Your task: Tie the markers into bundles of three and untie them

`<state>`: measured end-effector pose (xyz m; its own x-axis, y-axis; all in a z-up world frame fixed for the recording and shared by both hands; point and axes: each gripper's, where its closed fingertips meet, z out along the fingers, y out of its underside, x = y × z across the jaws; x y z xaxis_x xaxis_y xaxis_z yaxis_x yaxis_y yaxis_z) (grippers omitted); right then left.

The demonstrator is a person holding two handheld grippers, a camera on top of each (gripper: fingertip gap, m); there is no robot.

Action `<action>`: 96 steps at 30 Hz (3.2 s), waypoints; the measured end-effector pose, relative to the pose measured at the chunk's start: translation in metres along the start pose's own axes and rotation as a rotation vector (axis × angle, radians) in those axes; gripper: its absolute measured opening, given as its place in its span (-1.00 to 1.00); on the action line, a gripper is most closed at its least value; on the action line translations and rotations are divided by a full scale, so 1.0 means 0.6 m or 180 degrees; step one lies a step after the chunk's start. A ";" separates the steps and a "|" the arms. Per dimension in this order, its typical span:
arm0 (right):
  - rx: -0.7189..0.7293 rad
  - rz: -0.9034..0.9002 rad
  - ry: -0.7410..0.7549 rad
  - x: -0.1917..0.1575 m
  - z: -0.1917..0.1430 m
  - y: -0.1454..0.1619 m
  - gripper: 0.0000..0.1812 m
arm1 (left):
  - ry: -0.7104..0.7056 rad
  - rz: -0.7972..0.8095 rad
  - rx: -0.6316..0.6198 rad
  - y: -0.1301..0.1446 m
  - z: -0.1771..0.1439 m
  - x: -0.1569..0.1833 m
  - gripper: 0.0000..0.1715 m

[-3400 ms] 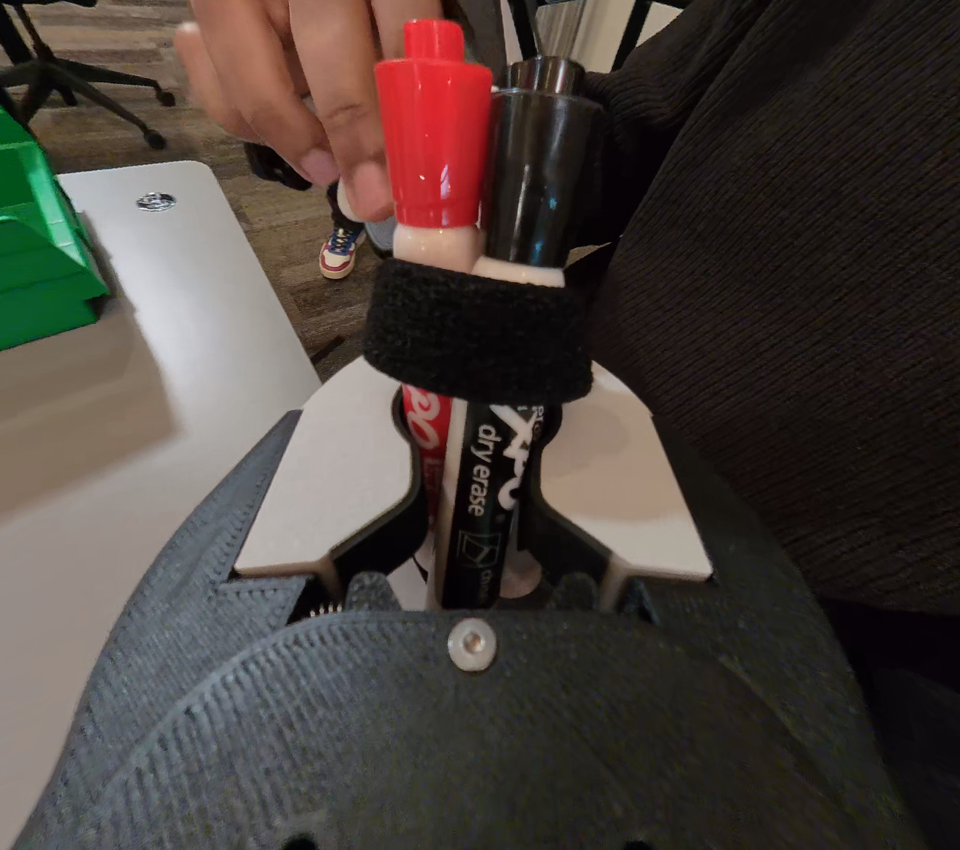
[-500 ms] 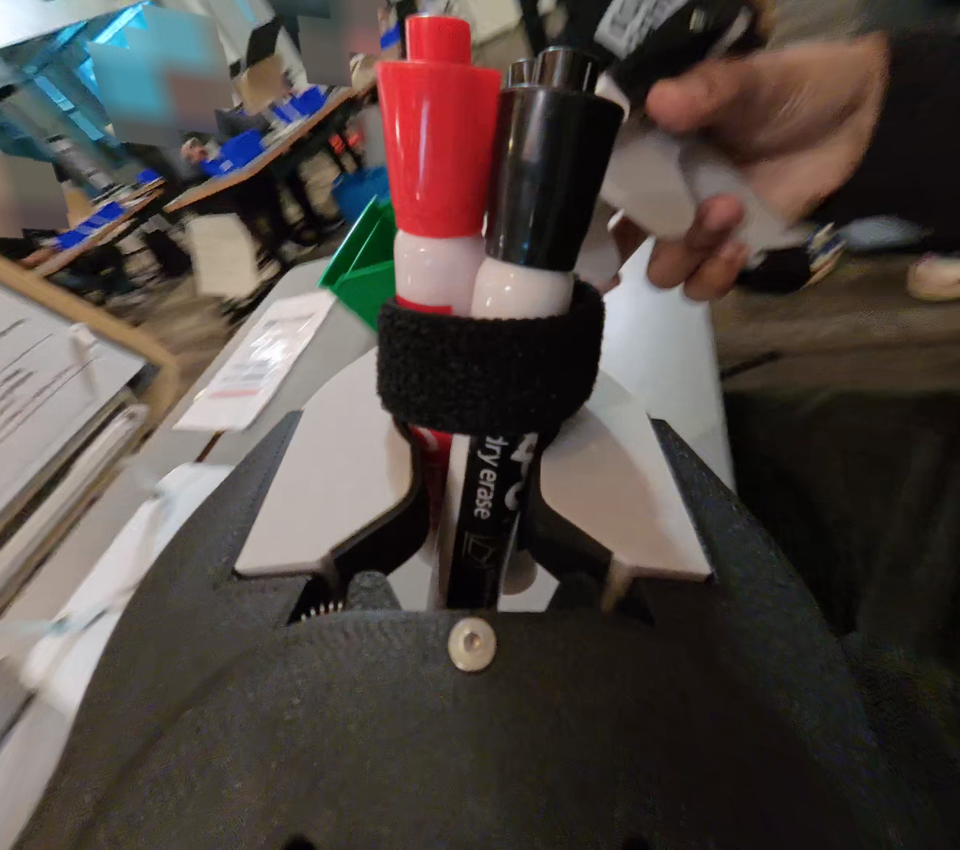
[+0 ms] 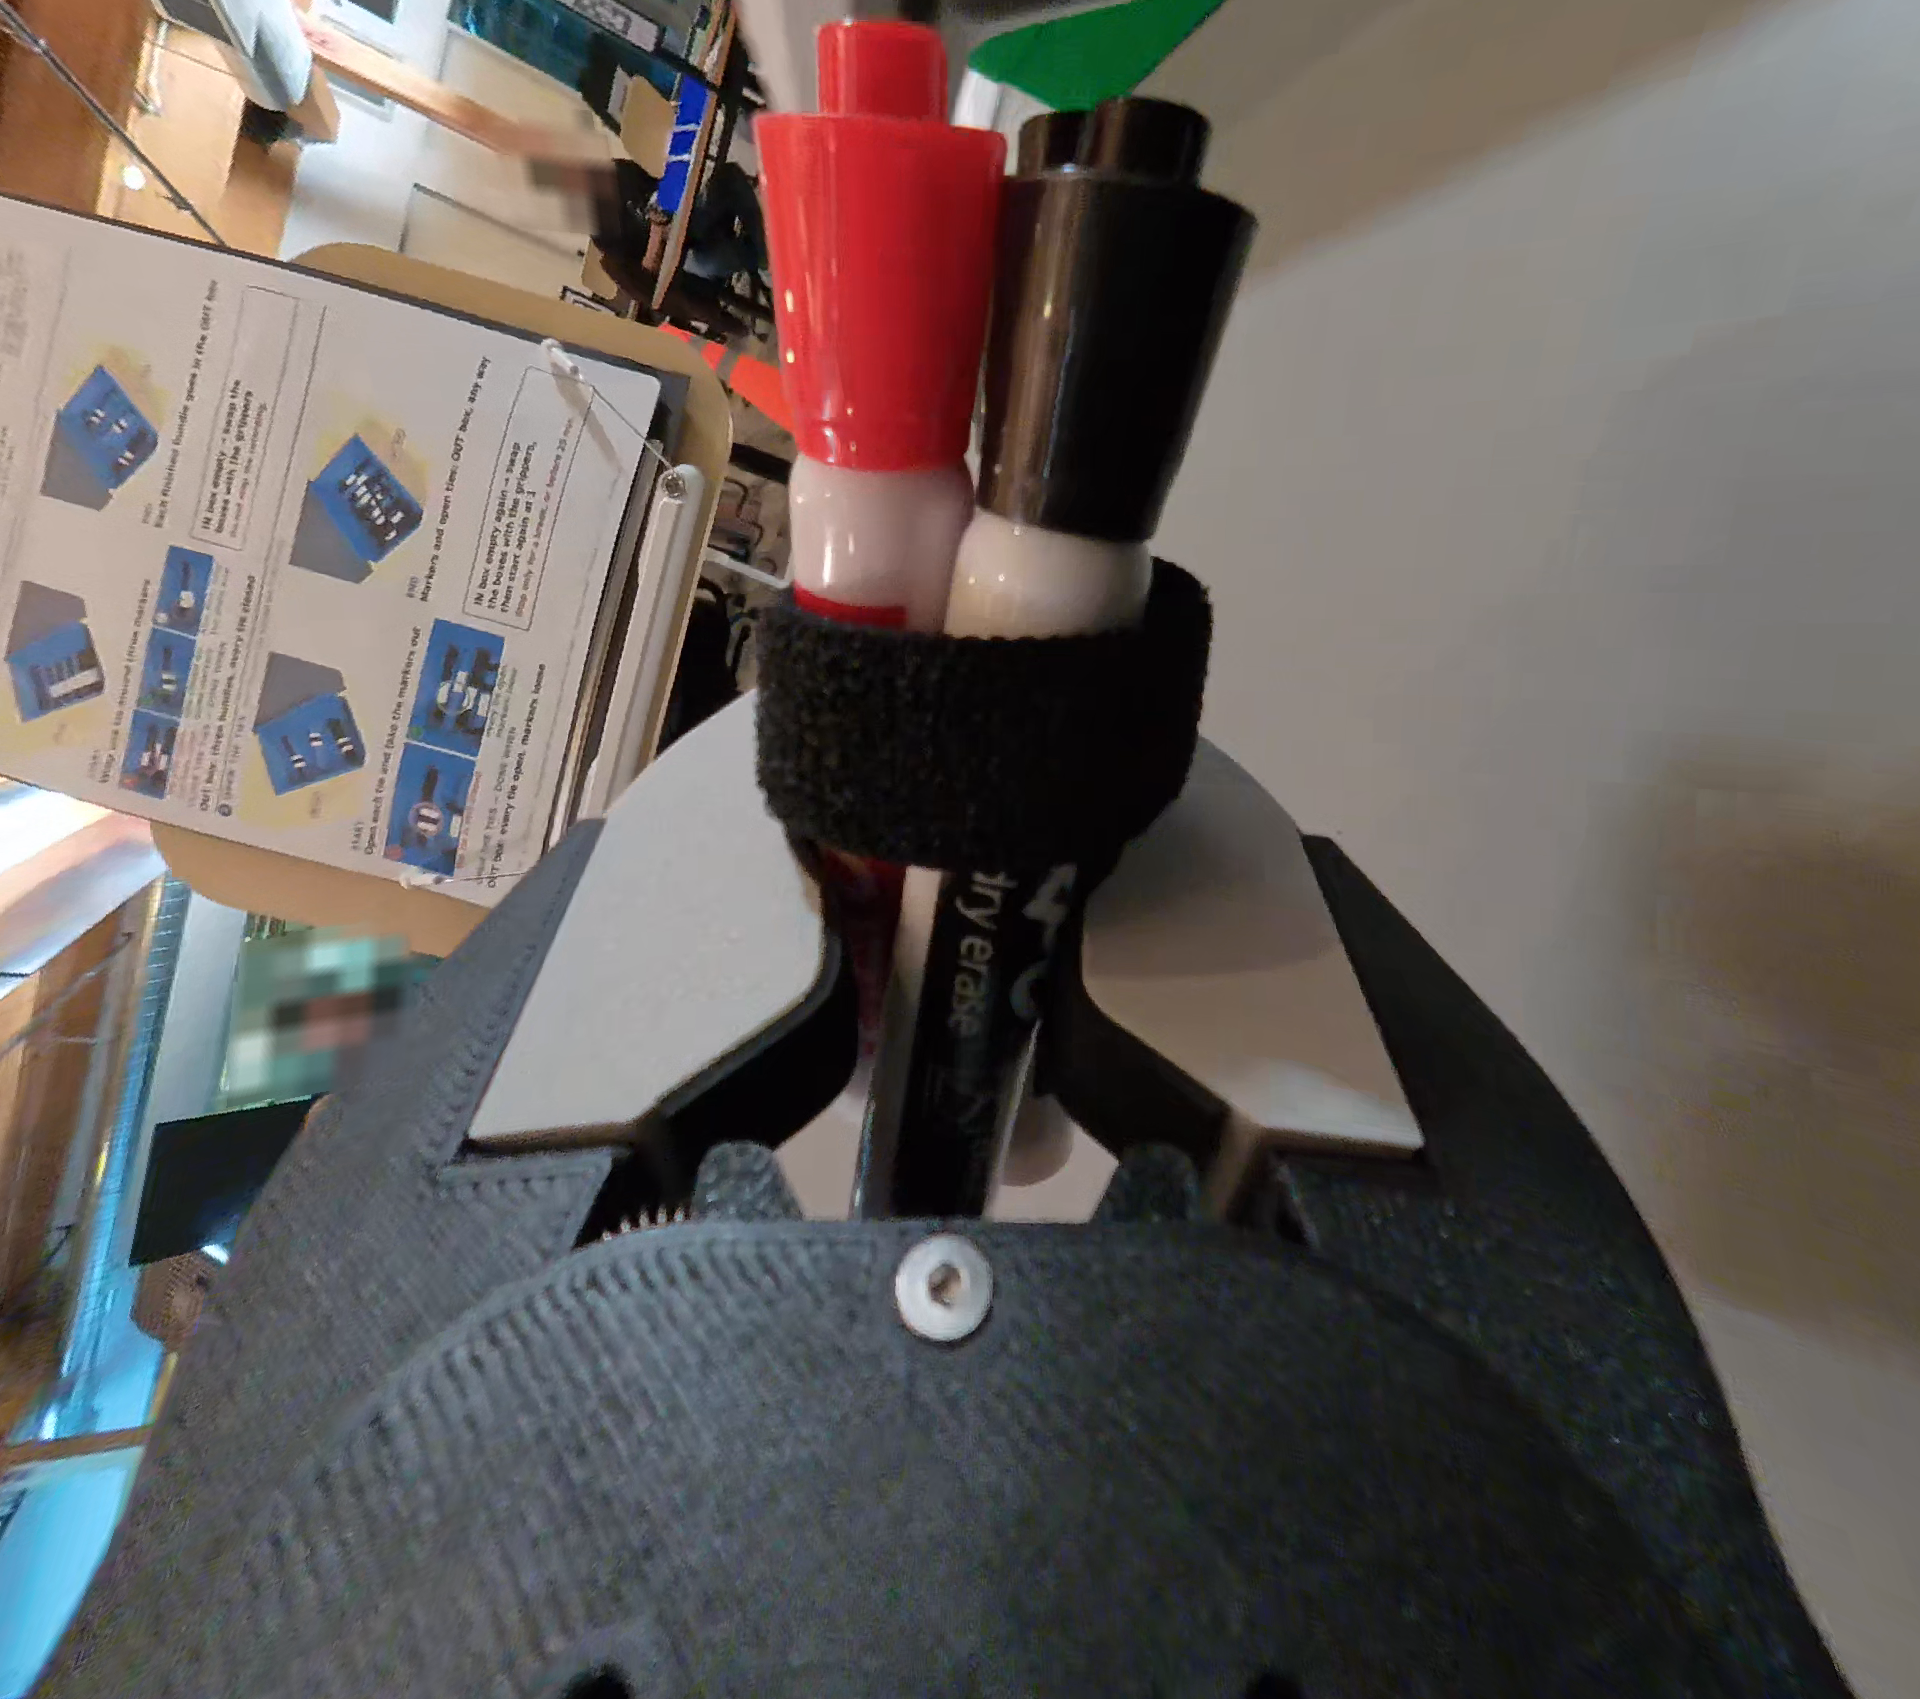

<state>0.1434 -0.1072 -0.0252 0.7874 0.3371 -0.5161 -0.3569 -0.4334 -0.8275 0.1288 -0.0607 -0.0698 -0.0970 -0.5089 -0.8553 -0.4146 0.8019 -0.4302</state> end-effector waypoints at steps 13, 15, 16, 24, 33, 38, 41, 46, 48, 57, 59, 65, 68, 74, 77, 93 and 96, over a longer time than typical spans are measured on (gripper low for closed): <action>-0.1413 0.0494 -0.0998 -0.015 0.077 0.052 -0.77 | 0.0132 0.0064 -0.0224 0.017 -0.008 0.036 -0.48; -0.1471 0.0680 -0.1096 -0.019 0.084 0.055 -0.76 | 0.0079 0.0117 -0.0286 0.023 -0.008 0.033 -0.48; -0.1503 0.0768 -0.1129 -0.020 0.086 0.058 -0.76 | 0.0050 0.0134 -0.0296 0.024 -0.008 0.031 -0.48; -0.1577 0.1351 -0.1400 -0.019 0.087 0.064 -0.95 | 0.0085 0.0045 -0.0354 0.035 -0.006 0.032 -0.49; -0.1598 0.1403 -0.1327 -0.011 0.097 0.060 -0.97 | 0.0222 -0.0017 -0.0414 0.042 -0.001 0.044 -0.49; -0.1655 0.1068 -0.1036 -0.007 0.105 0.062 -0.98 | 0.0428 -0.0139 -0.0536 0.049 0.001 0.059 -0.49; -0.1729 0.0802 -0.0874 -0.005 0.105 0.064 -0.98 | 0.0556 -0.0217 -0.0607 0.051 -0.001 0.066 -0.49; -0.1970 0.0574 -0.0829 -0.010 0.098 0.072 -0.98 | 0.0530 -0.0186 -0.0564 0.043 -0.003 0.066 -0.49; -0.2035 0.0673 -0.0889 -0.014 0.096 0.074 -0.97 | 0.0501 -0.0172 -0.0565 0.041 -0.004 0.064 -0.49; -0.1998 0.0842 -0.0917 -0.017 0.095 0.067 -0.98 | 0.0439 -0.0131 -0.0553 0.038 -0.005 0.063 -0.49; -0.2010 0.0783 -0.0855 -0.015 0.094 0.068 -0.98 | 0.0497 -0.0129 -0.0615 0.041 -0.005 0.069 -0.49; -0.2403 0.0236 -0.0690 -0.011 0.087 0.086 -0.98 | 0.0807 -0.0087 -0.0742 0.042 -0.007 0.099 -0.48; -0.2660 0.0021 -0.0696 -0.012 0.082 0.098 -0.97 | 0.0992 -0.0123 -0.0775 0.040 -0.011 0.115 -0.48; -0.2877 -0.0171 -0.0720 -0.019 0.081 0.109 -0.93 | 0.1174 -0.0080 -0.0911 0.048 -0.016 0.133 -0.49; -0.2962 -0.0211 -0.0689 -0.019 0.081 0.115 -0.91 | 0.1222 -0.0112 -0.0928 0.047 -0.017 0.137 -0.50; -0.3061 -0.0956 -0.0311 -0.011 0.086 0.123 -0.98 | 0.1414 -0.0155 -0.1066 0.054 -0.022 0.157 -0.48; -0.2921 -0.0743 -0.0395 -0.023 0.090 0.115 -0.98 | 0.1441 -0.0181 -0.1106 0.056 -0.023 0.160 -0.50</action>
<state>0.0808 -0.0966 -0.0874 0.7111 0.5614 -0.4233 0.3775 -0.8128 -0.4437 0.0931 -0.0869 -0.1621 -0.4119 -0.6930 -0.5917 -0.6962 0.6583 -0.2864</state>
